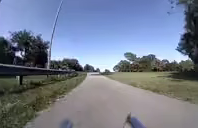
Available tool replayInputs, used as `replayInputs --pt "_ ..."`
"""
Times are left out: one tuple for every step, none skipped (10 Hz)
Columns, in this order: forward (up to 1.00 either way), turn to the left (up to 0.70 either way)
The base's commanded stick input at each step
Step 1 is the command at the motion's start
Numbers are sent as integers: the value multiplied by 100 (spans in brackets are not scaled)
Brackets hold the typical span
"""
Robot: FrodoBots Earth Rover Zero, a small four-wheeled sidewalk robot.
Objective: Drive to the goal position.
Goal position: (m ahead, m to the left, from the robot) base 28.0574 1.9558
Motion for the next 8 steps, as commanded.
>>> replayInputs --pt "85 34" --pt "85 34" --pt "85 34" --pt "85 34" --pt "85 34" --pt "85 20" --pt "85 0" --pt "85 0"
